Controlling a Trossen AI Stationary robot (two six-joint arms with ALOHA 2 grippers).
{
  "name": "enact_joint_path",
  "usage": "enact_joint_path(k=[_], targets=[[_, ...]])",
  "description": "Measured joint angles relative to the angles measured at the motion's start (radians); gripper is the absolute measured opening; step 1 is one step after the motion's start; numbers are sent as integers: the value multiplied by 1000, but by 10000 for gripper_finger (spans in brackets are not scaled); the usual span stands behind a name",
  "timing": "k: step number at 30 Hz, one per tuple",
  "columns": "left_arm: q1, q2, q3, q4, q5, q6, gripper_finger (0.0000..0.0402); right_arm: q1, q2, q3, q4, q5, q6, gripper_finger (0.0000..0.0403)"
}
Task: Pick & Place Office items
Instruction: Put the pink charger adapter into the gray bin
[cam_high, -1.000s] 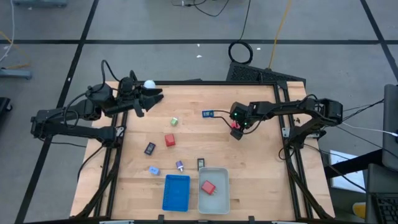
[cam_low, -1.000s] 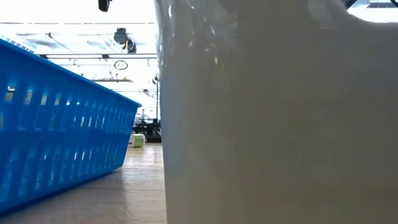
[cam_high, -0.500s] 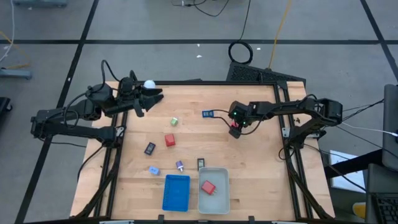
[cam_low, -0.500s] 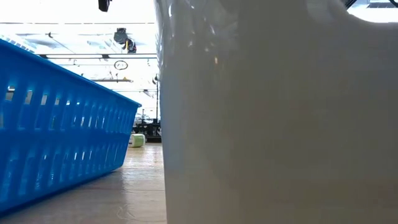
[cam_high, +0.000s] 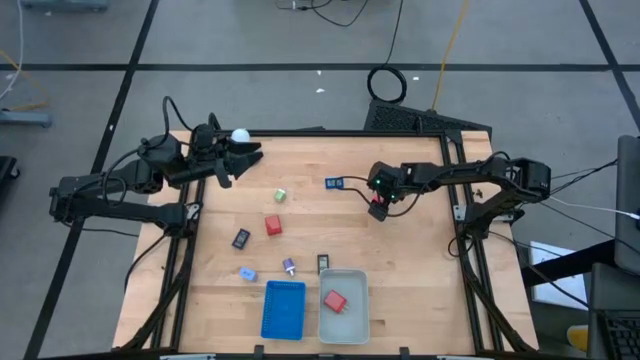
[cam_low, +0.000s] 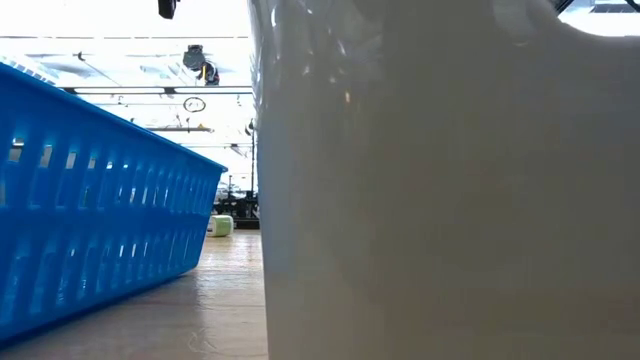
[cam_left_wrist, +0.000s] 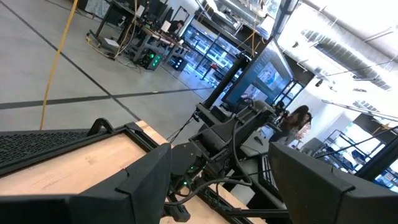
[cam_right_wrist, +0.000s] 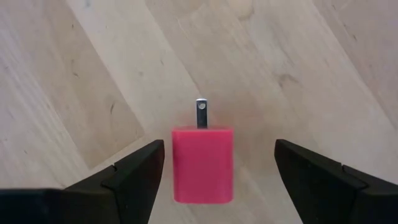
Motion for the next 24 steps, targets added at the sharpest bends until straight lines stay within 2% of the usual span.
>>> enact_joint_path(k=[15, 24], targets=[[0, 0, 0, 0, 2, 3, 271, 3, 12, -59, 45, -4, 28, 297], [0, 0, 0, 0, 2, 4, 271, 48, 12, -72, 112, -5, 79, 297]])
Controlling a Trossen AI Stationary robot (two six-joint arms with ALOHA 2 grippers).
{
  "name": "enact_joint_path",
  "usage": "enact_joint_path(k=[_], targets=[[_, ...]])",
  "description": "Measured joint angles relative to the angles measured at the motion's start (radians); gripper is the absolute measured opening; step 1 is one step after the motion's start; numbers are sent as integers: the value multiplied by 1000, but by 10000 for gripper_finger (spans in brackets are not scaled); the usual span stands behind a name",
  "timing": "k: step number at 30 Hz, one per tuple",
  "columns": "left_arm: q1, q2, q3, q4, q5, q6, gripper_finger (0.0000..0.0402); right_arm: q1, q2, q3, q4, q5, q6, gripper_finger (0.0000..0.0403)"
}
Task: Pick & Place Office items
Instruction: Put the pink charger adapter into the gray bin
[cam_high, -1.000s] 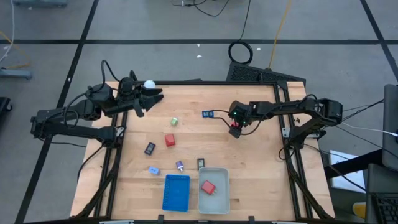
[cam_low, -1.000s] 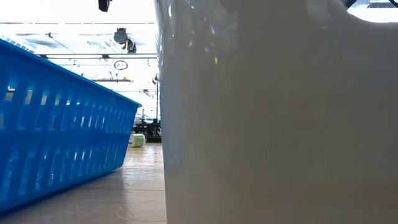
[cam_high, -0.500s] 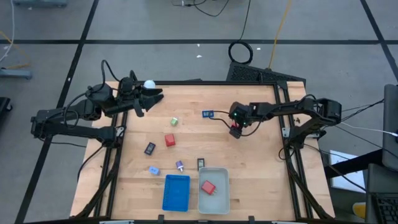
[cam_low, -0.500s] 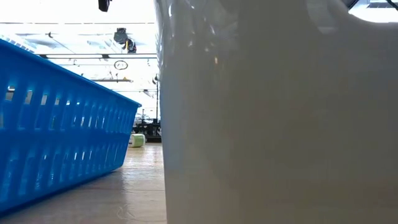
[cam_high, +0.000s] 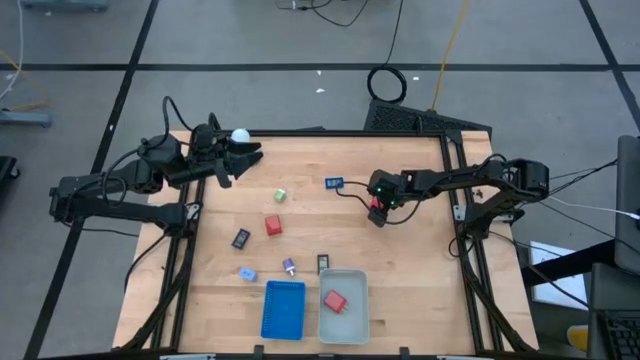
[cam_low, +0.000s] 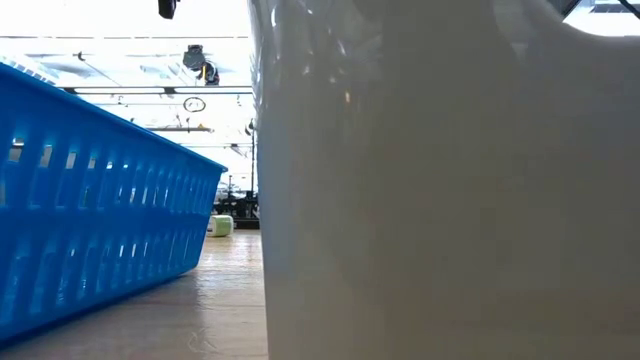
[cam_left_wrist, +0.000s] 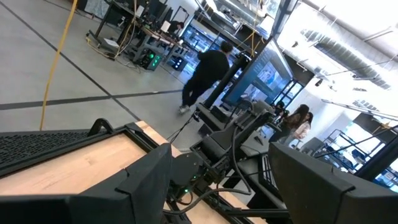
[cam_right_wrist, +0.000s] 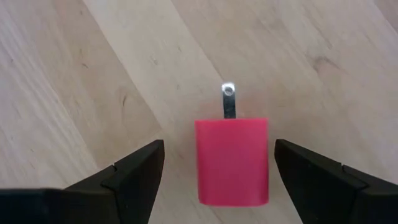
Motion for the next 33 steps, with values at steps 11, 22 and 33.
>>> enact_joint_path(k=[11, 22, 33], targets=[[0, 0, 0, 0, 2, -2, 271, 5, 0, 0, -1, 4, -2, 208], [0, 0, 0, 0, 2, -3, 271, 5, -1, 0, 0, 4, 0, 143], [0, 0, 0, 0, 3, -1, 271, 12, -17, 0, -12, -26, 53, 143]])
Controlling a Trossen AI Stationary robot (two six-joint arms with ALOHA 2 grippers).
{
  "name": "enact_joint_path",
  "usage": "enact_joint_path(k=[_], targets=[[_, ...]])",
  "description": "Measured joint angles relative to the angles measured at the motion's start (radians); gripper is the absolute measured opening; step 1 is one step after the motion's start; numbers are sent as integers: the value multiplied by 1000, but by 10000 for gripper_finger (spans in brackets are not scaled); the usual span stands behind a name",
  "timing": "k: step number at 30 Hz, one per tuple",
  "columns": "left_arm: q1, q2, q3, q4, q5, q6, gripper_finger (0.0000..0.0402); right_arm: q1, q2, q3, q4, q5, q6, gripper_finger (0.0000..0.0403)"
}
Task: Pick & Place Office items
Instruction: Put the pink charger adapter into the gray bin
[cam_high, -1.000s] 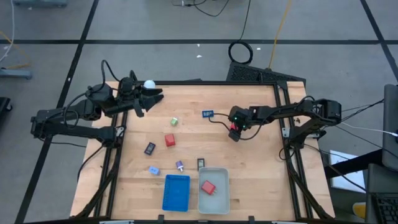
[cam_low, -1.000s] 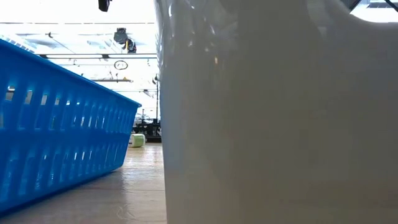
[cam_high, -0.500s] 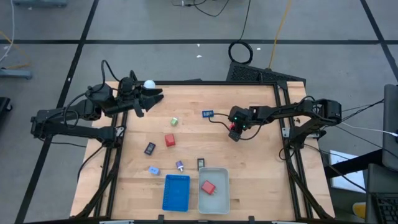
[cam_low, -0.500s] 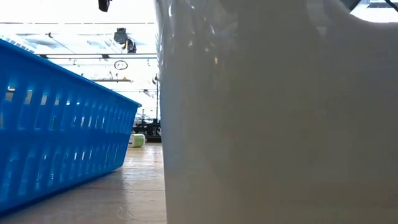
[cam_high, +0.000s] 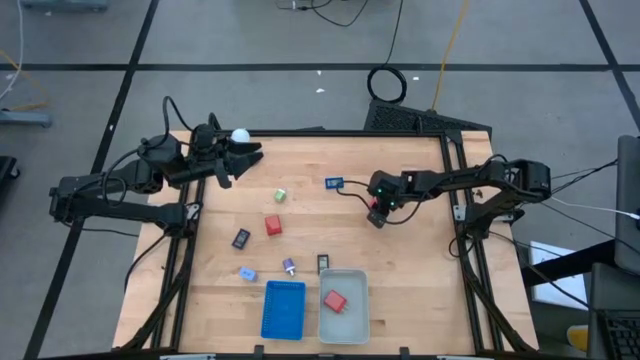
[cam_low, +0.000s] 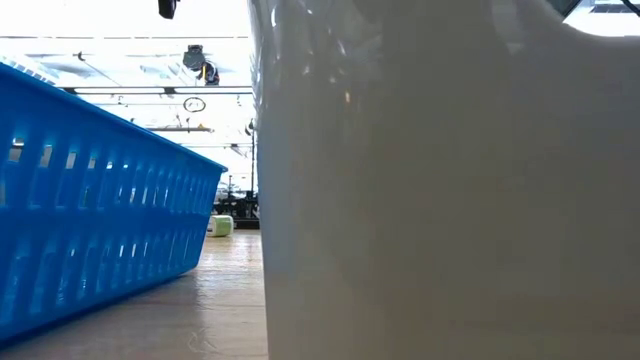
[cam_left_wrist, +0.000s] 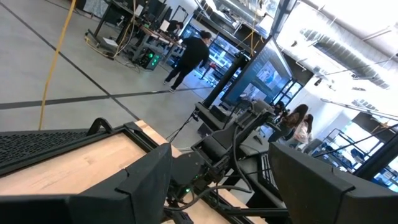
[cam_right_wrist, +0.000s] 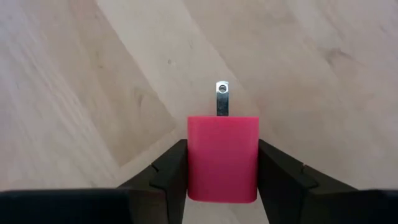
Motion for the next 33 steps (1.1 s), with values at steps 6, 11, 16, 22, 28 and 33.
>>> enact_joint_path(k=[6, 11, 16, 22, 28, 33], targets=[[0, 0, 0, -1, 3, 1, 271, 24, -77, 5, -20, 0, 4, 143], [0, 0, 0, -1, 8, 9, 271, 44, -198, 5, -38, 0, 55, 143], [0, 0, 0, -1, 10, 20, 271, 66, -335, 5, -27, -7, 109, 143], [0, 0, 0, -1, 11, 24, 271, 98, -453, 5, 68, -76, 161, 143], [0, 0, 0, -1, 11, 22, 271, 167, -474, 6, 256, -141, 179, 143], [0, 0, 0, -1, 11, 20, 271, 239, -454, 6, 319, -155, 180, 143]])
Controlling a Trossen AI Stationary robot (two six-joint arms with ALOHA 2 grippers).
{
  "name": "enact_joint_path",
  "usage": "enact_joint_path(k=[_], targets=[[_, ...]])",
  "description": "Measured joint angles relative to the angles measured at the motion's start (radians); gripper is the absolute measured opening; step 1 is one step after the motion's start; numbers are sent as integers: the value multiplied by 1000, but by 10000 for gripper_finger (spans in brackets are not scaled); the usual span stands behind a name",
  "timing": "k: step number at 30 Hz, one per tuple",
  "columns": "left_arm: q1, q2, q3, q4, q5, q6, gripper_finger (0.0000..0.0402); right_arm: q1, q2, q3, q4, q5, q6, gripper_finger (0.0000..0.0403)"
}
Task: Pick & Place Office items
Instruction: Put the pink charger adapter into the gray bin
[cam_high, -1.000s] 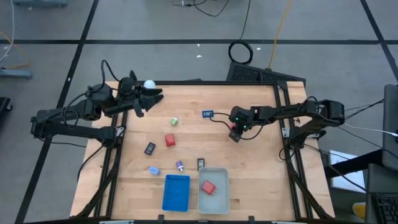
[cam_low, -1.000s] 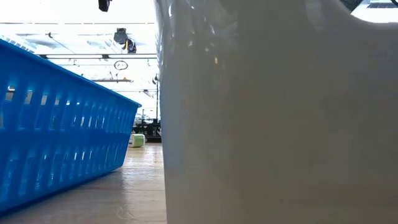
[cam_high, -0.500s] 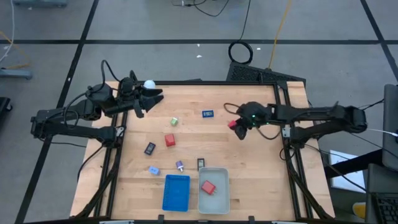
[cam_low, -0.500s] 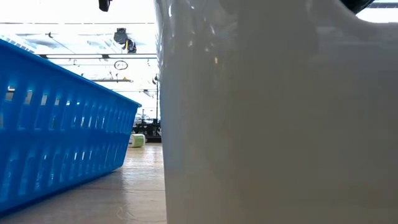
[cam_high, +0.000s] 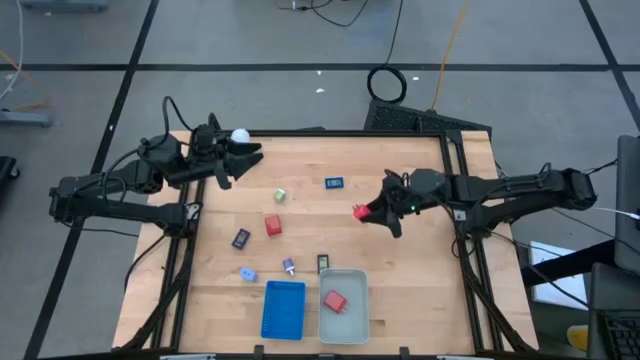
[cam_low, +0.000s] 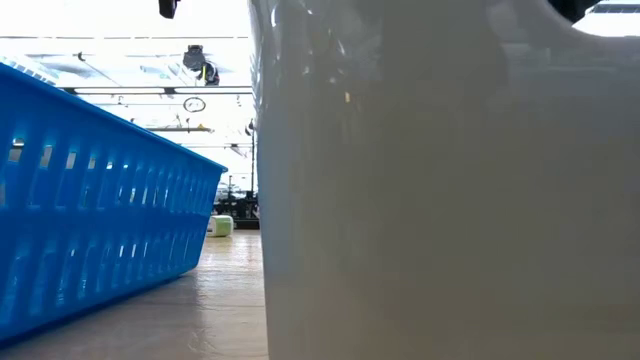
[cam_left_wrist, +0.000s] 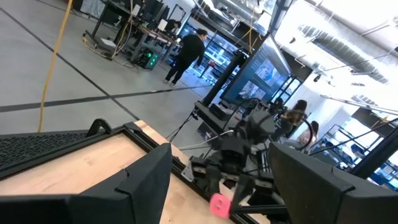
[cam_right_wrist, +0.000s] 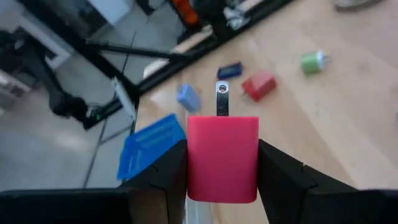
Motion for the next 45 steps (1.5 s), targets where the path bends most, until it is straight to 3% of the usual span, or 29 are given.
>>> enact_joint_path(k=[10, 25, 38, 45], targets=[[0, 0, 0, 0, 14, -5, 271, 143, 96, 0, 223, 1, -77, 143], [0, 0, 0, -1, 18, 29, 271, 284, 334, 0, 373, -2, -185, 143], [0, 0, 0, -2, 18, 40, 271, 319, 580, 0, 489, 0, -214, 143], [0, 0, 0, -3, 18, 45, 271, 322, 644, 1, 548, 0, -213, 143]])
